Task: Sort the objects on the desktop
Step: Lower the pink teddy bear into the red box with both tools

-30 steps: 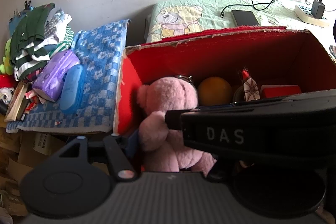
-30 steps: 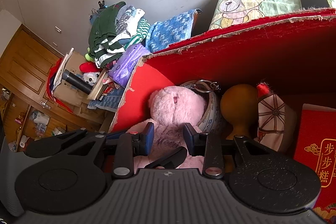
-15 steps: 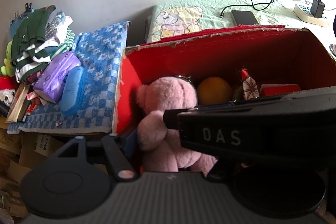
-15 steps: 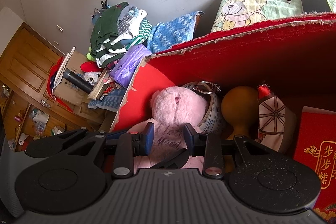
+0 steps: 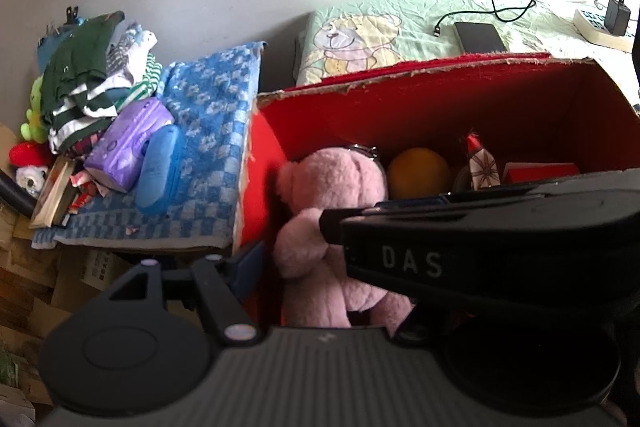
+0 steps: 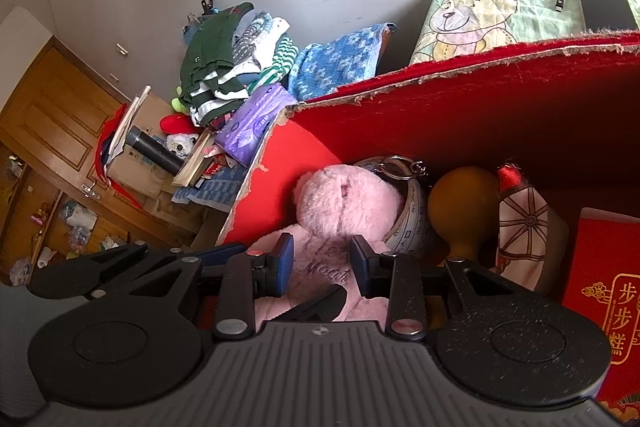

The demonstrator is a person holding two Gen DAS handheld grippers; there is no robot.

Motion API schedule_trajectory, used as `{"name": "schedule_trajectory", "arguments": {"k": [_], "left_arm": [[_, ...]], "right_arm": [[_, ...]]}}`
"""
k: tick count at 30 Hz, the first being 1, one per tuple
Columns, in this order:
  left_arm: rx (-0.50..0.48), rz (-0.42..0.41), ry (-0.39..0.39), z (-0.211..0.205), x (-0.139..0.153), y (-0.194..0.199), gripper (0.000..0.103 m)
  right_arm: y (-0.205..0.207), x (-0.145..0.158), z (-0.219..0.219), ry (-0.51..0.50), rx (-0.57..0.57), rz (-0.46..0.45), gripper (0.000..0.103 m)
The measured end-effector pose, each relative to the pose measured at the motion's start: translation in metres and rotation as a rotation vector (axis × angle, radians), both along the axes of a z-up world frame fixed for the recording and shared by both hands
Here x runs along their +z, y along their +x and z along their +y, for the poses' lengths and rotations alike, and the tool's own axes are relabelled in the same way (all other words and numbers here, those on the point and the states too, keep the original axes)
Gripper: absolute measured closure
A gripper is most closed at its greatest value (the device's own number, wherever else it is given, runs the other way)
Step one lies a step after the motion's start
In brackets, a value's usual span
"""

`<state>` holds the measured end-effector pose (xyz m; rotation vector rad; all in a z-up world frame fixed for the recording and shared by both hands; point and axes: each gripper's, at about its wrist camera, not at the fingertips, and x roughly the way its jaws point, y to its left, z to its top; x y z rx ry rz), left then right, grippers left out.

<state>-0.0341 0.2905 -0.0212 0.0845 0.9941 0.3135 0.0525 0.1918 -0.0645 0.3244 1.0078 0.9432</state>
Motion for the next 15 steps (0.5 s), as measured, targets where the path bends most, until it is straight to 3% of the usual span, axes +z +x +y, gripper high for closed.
{"name": "schedule_trajectory", "arguments": {"k": [15], "left_arm": [[0.022,-0.013,-0.007,-0.002,0.012,-0.01,0.031]], "right_arm": [[-0.004,0.001,-0.004,0.05,0.02,-0.005,0.067]]}}
